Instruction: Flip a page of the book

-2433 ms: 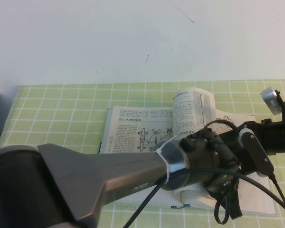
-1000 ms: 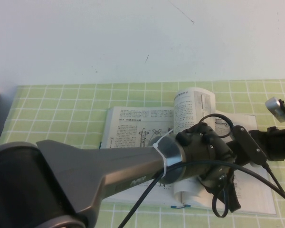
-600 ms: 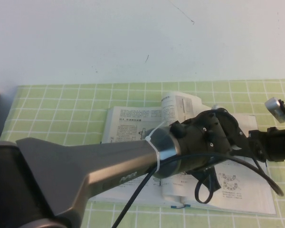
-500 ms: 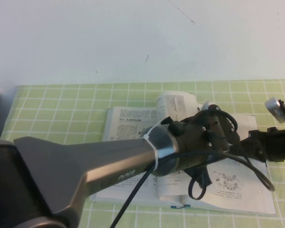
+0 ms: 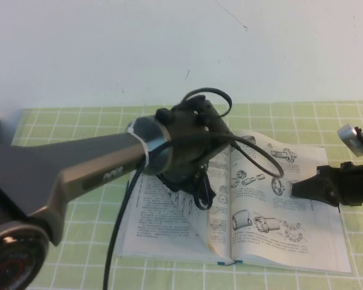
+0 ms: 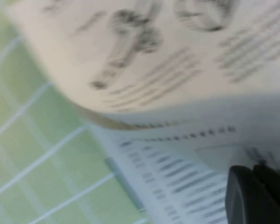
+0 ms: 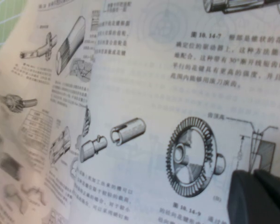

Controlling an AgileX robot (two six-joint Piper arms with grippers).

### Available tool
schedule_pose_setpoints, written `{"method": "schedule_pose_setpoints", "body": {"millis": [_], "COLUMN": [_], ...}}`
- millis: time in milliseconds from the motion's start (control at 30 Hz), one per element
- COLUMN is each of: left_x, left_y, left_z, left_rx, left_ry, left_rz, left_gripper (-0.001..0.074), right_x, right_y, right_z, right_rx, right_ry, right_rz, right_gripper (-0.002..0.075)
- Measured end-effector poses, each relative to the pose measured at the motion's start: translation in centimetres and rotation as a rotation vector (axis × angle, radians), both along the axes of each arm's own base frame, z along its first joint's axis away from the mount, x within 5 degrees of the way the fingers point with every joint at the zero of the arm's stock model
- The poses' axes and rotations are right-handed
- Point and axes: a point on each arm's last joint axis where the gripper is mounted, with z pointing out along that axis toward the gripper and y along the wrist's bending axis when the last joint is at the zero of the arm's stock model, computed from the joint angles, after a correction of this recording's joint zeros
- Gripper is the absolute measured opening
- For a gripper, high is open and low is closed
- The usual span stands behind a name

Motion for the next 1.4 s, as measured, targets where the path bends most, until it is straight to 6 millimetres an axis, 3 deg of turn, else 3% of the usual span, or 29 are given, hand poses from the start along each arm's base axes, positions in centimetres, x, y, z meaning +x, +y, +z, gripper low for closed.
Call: {"method": "schedule_pose_setpoints", "body": {"millis": [233, 467, 600, 800, 900, 1000, 1167, 1400], "left_x": [0.5, -0.7, -2.8, -7.7, -10.7, -13.6, -17.7, -20.7], "left_y": [3.4, 6.6, 8.9, 13.4, 15.7, 17.8, 20.9, 23.7], "left_z": [6.5, 13.5, 16.1, 16.4, 16.0, 15.0, 13.2, 11.0], "left_rx": [-0.046, -0.205, -0.318, -0.482, -0.571, -0.670, -0.770, -0.771], "left_ry": [-0.154, -0.331, -0.417, -0.508, -0.553, -0.589, -0.649, -0.753], "left_rz": [0.084, 0.136, 0.131, 0.151, 0.159, 0.162, 0.157, 0.118], "left_gripper": [-0.0004, -0.0004, -0.0004, -0.0004, -0.0004, -0.0004, -0.0004, -0.0004], "right_x": [0.0, -0.4, -0.6, -1.5, -2.9, -5.1, -10.2, -17.7], "right_y": [0.0, 0.2, 0.3, 0.2, -0.1, -0.3, -0.7, -1.0], "right_z": [0.0, 0.4, 3.1, 11.7, 16.6, 20.1, 22.8, 22.6], "right_rx": [0.004, 0.018, 0.011, -0.085, -0.177, -0.256, -0.394, -0.533], "right_ry": [0.000, -0.001, -0.078, -0.383, -0.561, -0.701, -0.875, -1.109], "right_rz": [0.005, 0.047, 0.088, 0.092, 0.071, 0.041, -0.043, -0.150], "right_gripper": [-0.0002, -0.0002, -0.0002, -0.0002, -0.0002, -0.0002, -0.0002, -0.0002]}}
